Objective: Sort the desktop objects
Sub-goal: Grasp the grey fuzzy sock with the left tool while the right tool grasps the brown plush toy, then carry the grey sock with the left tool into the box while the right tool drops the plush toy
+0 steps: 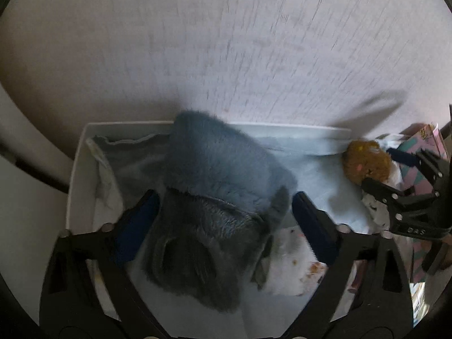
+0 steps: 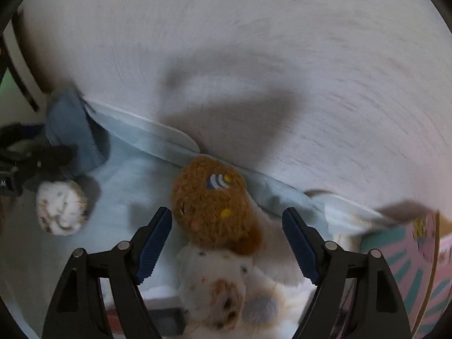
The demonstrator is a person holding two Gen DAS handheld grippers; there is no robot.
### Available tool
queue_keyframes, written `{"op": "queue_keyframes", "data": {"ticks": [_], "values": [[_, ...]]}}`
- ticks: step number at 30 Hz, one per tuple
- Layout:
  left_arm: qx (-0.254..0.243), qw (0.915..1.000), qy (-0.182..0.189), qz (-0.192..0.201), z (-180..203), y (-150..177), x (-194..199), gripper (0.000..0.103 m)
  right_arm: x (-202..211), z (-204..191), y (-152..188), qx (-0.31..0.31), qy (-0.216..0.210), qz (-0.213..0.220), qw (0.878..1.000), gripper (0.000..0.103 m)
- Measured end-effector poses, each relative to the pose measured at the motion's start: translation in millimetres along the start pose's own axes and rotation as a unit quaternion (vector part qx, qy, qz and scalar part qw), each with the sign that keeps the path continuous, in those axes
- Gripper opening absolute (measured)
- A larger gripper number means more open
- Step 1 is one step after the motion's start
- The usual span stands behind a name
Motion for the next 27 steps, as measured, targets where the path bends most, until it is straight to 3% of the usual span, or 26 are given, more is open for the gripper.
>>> {"op": "queue_keyframes", "data": {"ticks": [6, 9, 27], "values": [[-0.003, 0.9999, 0.016, -0.005, 2.1, 1.5, 2.6, 0.039, -4.7, -4.5, -0.9, 0.022, 0.001, -0.001, 1.000, 0.045], [-0.009, 0.9999, 0.014, -0.001, 5.5, -0.2, 9.8, 0.030, -0.6, -7.8, -2.4, 0.022, -0.007, 0.002, 1.000, 0.037], [0.009, 0.9986, 0.032, 0.040, 30.8, -3.4, 95.0, 0.026, 68.0, -18.4, -14.1, 0.013, -0.022, 0.039, 0.999, 0.035]]}}
Point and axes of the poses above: each gripper's, at about its wrist camera, not at the fingertips, and x roughly against the way its jaws point, z to its right, y to its underside, the point moved 10 cm from there along -x, roughly the way its jaws point, and after that the axes turned 1 degree about x, right-handed, at the moved point
